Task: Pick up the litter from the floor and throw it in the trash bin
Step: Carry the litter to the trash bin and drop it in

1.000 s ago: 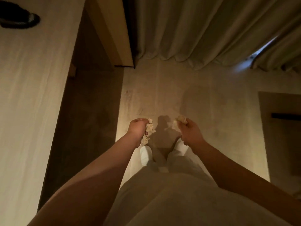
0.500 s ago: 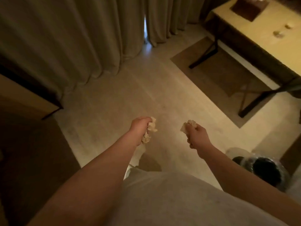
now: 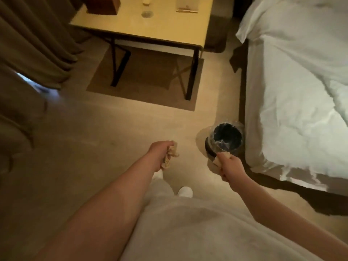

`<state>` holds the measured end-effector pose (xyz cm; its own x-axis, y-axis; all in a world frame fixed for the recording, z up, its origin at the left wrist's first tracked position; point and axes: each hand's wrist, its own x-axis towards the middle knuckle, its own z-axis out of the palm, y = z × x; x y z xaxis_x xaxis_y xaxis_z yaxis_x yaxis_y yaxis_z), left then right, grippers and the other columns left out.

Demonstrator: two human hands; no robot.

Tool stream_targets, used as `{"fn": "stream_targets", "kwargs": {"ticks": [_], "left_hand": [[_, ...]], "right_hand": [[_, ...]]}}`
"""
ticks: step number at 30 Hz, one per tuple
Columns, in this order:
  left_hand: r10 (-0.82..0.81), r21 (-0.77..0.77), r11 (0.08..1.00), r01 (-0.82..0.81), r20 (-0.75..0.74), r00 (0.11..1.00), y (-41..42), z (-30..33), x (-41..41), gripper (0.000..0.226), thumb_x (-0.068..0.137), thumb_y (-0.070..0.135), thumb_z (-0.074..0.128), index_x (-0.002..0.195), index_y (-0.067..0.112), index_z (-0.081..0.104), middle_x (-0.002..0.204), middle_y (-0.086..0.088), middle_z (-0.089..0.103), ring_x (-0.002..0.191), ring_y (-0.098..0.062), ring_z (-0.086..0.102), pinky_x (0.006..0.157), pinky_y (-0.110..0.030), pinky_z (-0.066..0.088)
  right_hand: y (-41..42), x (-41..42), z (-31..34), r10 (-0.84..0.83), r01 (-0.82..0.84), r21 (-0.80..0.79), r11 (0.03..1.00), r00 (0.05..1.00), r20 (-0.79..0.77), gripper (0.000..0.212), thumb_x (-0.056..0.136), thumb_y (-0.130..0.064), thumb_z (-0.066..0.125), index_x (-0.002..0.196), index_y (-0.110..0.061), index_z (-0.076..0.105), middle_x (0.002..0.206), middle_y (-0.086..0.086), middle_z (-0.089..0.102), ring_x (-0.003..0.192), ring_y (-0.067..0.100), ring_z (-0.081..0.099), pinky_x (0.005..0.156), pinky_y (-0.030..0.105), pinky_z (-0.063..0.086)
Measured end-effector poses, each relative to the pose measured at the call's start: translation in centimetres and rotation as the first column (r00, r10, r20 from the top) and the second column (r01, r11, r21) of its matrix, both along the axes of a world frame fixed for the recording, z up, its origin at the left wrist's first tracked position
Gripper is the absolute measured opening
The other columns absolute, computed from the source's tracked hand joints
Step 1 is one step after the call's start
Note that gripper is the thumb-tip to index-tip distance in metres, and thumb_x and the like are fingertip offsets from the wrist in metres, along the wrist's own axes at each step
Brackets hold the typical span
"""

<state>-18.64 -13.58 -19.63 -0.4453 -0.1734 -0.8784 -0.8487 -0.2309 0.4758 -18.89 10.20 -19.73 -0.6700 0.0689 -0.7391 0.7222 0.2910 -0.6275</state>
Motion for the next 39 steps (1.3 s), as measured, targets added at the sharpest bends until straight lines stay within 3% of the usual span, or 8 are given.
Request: {"fn": "stream_targets", "kwargs": {"ticks": [4,8,12,18,27,31,35,39], "left_hand": [[-0.212,-0.021,0.977,0.213,0.027,0.977,7.1,-1.3,-5.5,0.02,0.088,0.029,0.064,0.078,0.011,0.065,0.057,-0.007,0.069,0.045,-0.016,0.039,0.046,-0.018,0.028],[-0.396,-0.048,0.916,0.399,0.065,0.916,13.0,-3.1,-10.1,0.023,0.084,0.033,0.067,0.074,0.013,0.063,0.06,-0.008,0.055,0.044,-0.018,0.044,0.044,-0.019,0.033],[-0.458,-0.024,0.885,0.465,0.13,0.879,17.7,-5.0,-14.7,0.02,0.087,0.031,0.065,0.08,0.013,0.065,0.05,-0.003,0.059,0.044,-0.015,0.046,0.04,-0.015,0.034],[-0.548,0.024,0.828,0.56,0.243,0.8,22.5,-9.7,-21.9,0.028,0.089,0.03,0.064,0.104,0.007,0.069,0.069,-0.006,0.06,0.049,-0.016,0.051,0.048,-0.022,0.042],[-0.36,0.069,0.929,0.364,0.399,0.844,28.5,-22.6,-31.7,0.024,0.092,0.032,0.063,0.102,0.011,0.068,0.072,-0.007,0.065,0.051,-0.017,0.057,0.039,-0.021,0.043],[-0.257,0.067,0.965,0.252,0.396,0.882,28.7,-31.5,-33.6,0.032,0.094,0.029,0.059,0.117,0.008,0.067,0.075,-0.009,0.068,0.051,-0.018,0.06,0.041,-0.021,0.046],[-0.17,0.136,0.983,0.126,0.401,0.9,29.5,-39.7,-34.6,0.028,0.098,0.028,0.05,0.111,0.008,0.064,0.082,-0.011,0.065,0.06,-0.02,0.058,0.041,-0.021,0.047],[-0.126,0.159,0.985,0.061,0.439,0.89,29.7,-45.5,-34.8,0.027,0.096,0.034,0.055,0.109,0.012,0.066,0.085,-0.009,0.065,0.074,-0.023,0.062,0.062,-0.031,0.05]], "right_hand": [[6.1,-0.3,-1.0,-0.21,0.21,0.009,0.978,0.977,0.047,0.033,0.093,-0.027,0.049,0.11,0.0,0.06,0.078,0.012,0.054,0.058,0.018,0.039,0.047,0.028,0.031],[10.0,-1.8,-2.5,-0.348,0.345,0.053,0.937,0.934,0.079,0.036,0.095,-0.034,0.042,0.106,-0.005,0.061,0.083,0.011,0.069,0.059,0.018,0.042,0.045,0.025,0.033],[13.5,-5.7,-4.6,-0.421,0.415,0.076,0.907,0.901,0.105,0.031,0.096,-0.036,0.043,0.106,-0.014,0.062,0.099,0.021,0.071,0.06,0.019,0.044,0.043,0.024,0.033],[18.0,-13.7,-9.1,-0.462,0.47,0.029,0.882,0.85,0.255,0.029,0.094,-0.038,0.049,0.109,-0.016,0.062,0.083,0.012,0.06,0.057,0.017,0.044,0.04,0.022,0.033],[20.6,-25.2,-20.7,-0.389,0.49,-0.105,0.865,0.789,0.475,0.033,0.096,-0.034,0.051,0.111,-0.005,0.056,0.047,0.003,0.056,0.036,0.013,0.037,0.035,0.022,0.03],[20.6,-28.6,-28.8,-0.439,0.602,-0.1,0.792,0.676,0.591,0.024,0.097,-0.033,0.052,0.099,-0.01,0.058,0.068,0.006,0.06,0.045,0.012,0.041,0.037,0.02,0.033],[20.2,-31.1,-36.8,-0.509,0.679,0.001,0.734,0.549,0.664,0.021,0.099,-0.03,0.047,0.089,-0.014,0.055,0.074,0.005,0.054,0.056,0.014,0.041,0.046,0.024,0.037],[18.6,-32.0,-41.6,-0.568,0.785,0.003,0.619,0.445,0.693,0.032,0.096,-0.038,0.052,0.111,-0.01,0.054,0.095,0.008,0.057,0.084,0.023,0.057,0.054,0.033,0.049]]}}
